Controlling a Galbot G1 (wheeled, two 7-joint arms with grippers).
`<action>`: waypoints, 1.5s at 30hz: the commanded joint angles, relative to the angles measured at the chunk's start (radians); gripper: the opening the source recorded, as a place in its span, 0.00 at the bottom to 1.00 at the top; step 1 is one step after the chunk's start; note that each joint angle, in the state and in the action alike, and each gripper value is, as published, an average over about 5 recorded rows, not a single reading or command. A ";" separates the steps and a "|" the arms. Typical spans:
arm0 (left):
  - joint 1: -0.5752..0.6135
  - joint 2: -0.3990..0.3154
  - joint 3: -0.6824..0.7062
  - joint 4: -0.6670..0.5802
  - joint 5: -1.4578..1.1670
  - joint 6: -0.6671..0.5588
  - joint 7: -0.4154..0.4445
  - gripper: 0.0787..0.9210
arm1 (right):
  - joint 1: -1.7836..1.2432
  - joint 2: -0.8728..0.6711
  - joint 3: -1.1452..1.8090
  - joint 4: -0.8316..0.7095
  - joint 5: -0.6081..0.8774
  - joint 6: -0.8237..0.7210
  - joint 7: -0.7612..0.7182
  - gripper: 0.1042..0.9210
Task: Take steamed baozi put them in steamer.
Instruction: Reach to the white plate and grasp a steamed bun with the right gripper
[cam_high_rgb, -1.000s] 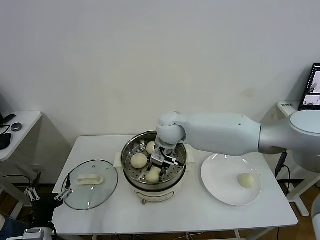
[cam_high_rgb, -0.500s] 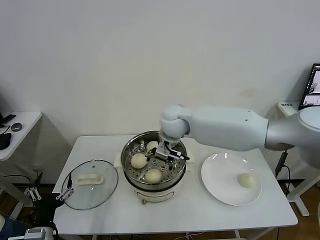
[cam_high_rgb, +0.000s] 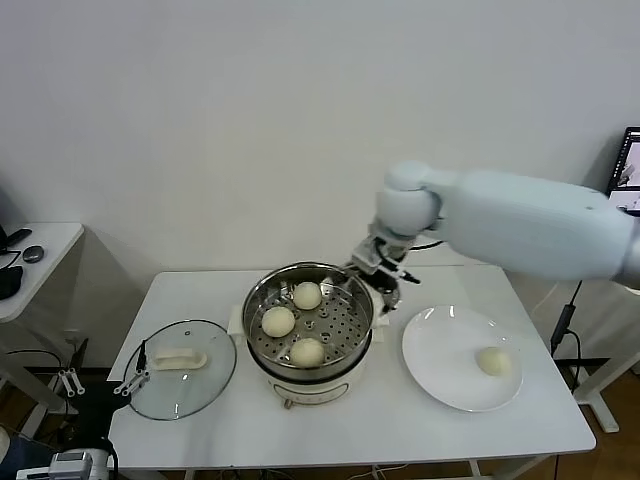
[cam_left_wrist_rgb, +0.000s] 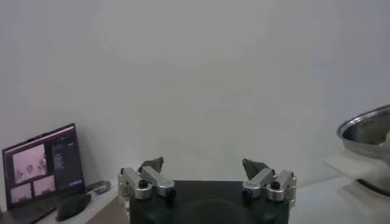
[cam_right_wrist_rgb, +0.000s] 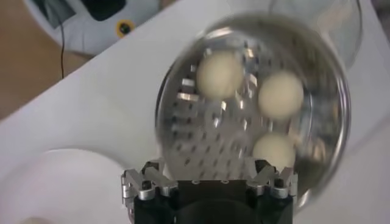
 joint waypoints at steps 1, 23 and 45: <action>-0.003 0.001 0.006 0.006 0.002 0.000 0.000 0.88 | -0.099 -0.374 0.061 0.024 -0.074 -0.216 -0.021 0.88; 0.026 -0.011 -0.002 -0.006 0.036 0.003 0.002 0.88 | -0.833 -0.376 0.592 -0.257 -0.354 -0.114 0.099 0.88; 0.036 -0.020 -0.012 -0.004 0.037 0.002 0.001 0.88 | -0.878 -0.184 0.674 -0.437 -0.422 -0.063 0.114 0.80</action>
